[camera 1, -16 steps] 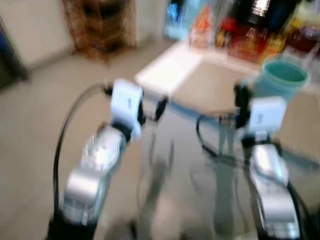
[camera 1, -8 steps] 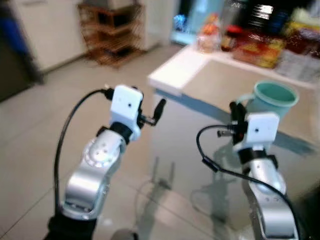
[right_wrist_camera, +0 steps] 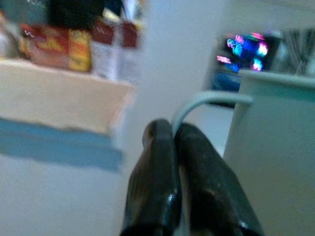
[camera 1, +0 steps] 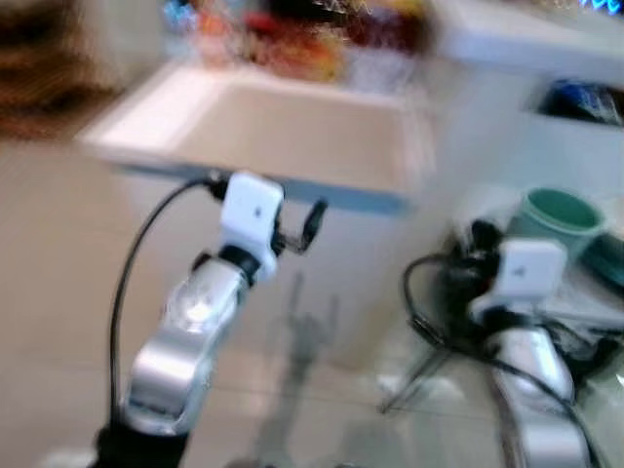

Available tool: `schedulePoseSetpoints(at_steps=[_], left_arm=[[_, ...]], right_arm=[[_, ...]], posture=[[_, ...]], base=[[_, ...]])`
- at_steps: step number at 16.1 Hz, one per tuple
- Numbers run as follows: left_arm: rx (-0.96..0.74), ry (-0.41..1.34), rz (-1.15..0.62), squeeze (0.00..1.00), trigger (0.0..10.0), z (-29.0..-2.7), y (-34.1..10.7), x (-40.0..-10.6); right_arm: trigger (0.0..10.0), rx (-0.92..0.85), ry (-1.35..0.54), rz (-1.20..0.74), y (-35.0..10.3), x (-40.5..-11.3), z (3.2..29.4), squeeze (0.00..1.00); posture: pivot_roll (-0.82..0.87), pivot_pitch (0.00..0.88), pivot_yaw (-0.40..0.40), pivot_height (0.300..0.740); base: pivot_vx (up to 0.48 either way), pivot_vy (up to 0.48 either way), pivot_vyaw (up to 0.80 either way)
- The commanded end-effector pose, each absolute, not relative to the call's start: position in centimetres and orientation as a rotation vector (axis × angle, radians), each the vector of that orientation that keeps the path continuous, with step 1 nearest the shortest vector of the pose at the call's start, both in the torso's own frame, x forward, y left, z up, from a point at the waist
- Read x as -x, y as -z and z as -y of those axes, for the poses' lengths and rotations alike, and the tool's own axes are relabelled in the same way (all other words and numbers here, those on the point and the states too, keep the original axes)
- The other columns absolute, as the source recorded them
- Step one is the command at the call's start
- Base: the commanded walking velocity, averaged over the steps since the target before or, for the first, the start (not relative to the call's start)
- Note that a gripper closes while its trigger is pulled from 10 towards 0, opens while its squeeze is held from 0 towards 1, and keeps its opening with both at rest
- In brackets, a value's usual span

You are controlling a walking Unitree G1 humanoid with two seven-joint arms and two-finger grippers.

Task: Setting the table

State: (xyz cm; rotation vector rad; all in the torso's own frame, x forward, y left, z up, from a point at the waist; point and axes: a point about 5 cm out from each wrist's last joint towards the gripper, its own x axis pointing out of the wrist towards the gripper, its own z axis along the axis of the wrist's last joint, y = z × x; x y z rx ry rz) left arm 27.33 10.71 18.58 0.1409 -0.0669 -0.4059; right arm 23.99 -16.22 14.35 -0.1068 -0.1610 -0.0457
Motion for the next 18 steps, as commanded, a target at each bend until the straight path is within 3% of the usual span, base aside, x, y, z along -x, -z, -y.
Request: schedulePoseSetpoints(at_steps=[1,11,18], left_arm=[[-0.138,0.426,0.086,0.0,10.0,-10.2,-19.0,-27.2],[-0.128,0.418,0.107,0.0,10.0,-9.6,-19.5,-27.5],[-0.137,0.415,0.109,0.0,10.0,-9.7,-19.6,-27.6]], right_arm=[[10.0,0.131,0.054,0.202,-15.2,-24.0,16.8,0.0],[10.0,0.22,0.082,0.226,-16.5,-25.2,18.6,0.0],[10.0,0.236,0.073,0.234,-17.0,-25.5,18.8,0.0]], posture=[[0.06,0.06,-0.073,0.74],[0.04,0.063,-0.067,0.74],[0.04,0.065,-0.064,0.74]], base=[[0.0,-0.48,0.0],[0.0,-0.48,0.0],[0.0,-0.48,0.77]])
